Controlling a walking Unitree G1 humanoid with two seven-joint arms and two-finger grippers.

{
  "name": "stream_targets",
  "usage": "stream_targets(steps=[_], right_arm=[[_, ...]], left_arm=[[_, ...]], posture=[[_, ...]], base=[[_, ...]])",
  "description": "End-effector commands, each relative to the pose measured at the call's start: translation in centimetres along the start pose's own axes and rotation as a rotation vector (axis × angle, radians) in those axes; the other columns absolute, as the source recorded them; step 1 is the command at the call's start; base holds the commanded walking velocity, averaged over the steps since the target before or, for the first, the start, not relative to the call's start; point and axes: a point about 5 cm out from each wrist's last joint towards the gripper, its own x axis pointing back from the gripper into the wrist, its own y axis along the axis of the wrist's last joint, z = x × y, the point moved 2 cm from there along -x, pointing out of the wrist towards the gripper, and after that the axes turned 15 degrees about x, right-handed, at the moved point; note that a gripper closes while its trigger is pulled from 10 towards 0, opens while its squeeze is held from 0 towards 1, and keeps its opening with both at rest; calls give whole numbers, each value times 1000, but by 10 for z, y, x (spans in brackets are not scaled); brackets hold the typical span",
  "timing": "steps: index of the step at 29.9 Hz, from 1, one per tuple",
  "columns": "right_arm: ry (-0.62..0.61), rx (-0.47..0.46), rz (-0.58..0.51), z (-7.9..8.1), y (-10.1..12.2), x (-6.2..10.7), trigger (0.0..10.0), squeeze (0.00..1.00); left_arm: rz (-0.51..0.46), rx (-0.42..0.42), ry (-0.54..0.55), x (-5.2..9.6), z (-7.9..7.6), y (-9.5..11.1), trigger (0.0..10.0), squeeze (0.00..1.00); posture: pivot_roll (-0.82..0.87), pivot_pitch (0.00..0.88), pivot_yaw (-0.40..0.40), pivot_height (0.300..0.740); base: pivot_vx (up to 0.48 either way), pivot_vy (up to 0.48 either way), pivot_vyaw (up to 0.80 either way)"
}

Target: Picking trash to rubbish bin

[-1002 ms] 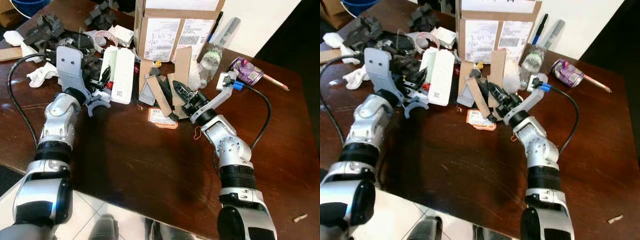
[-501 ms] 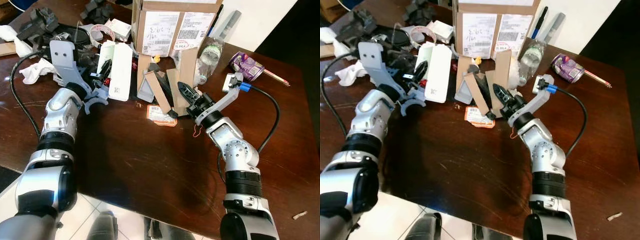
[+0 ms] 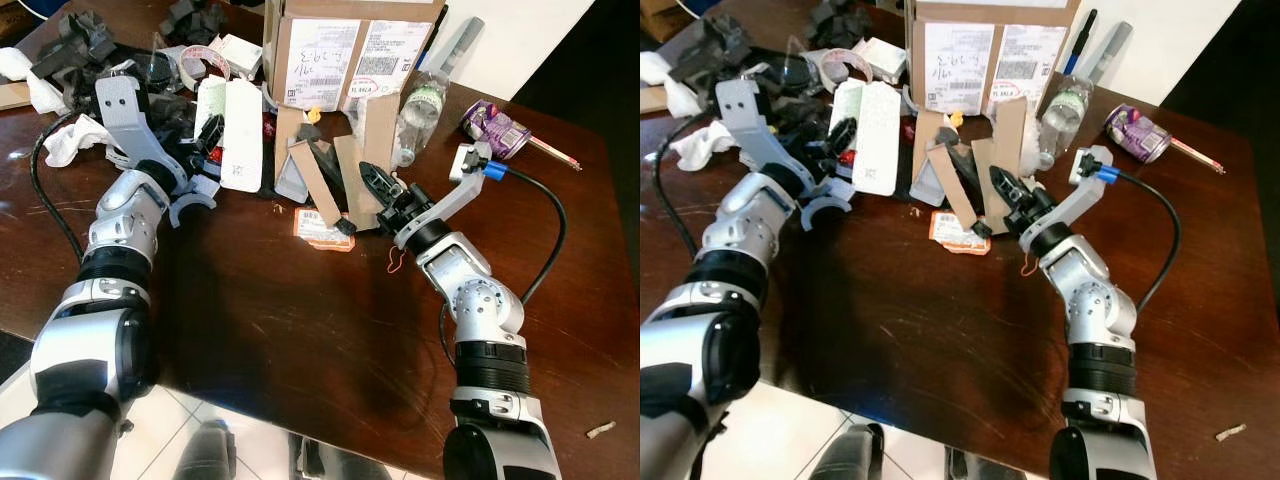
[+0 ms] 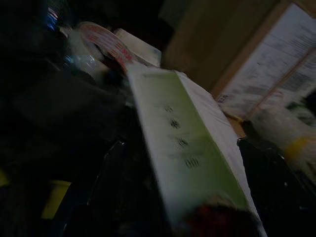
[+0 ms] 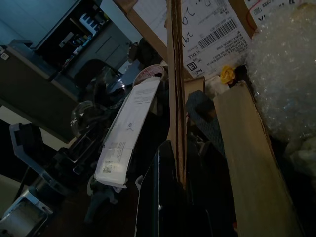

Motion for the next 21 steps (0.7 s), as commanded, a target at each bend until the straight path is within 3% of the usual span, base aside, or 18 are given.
stream_targets(steps=[1, 3, 4, 5, 6, 16, 21], right_arm=[[-21, -7, 2, -4, 0, 6, 0, 0], [-23, -7, 0, -4, 0, 6, 0, 0], [-24, -7, -2, -4, 1, 6, 0, 0], [-25, -7, -3, -4, 1, 6, 0, 0], [-26, -7, -5, -4, 2, 6, 0, 0], [-24, -13, -12, -3, -1, 2, 0, 0], [-16, -19, -22, -3, -2, -1, 0, 0]], left_arm=[[70, 57, -29, -3, -5, -18, 10000, 0], [82, 75, -48, -4, -8, -20, 10000, 0], [97, 82, -65, -6, -11, -22, 5765, 0], [104, 92, -75, -6, -14, -24, 588, 0], [108, 95, -85, -7, -16, -25, 0, 0], [87, 92, -123, -9, -23, -23, 0, 0], [65, 26, -169, -7, -31, -20, 235, 0]], posture=[[-37, 355, -150, 740], [-37, 354, -149, 740], [-37, 352, -146, 740], [-35, 352, -144, 740], [-34, 351, -144, 740], [-13, 320, -136, 740], [-1, 295, -129, 740]], base=[[0, 0, 0], [0, 0, 0], [0, 0, 0], [0, 0, 0], [0, 0, 0], [0, 0, 0], [0, 0, 0]])
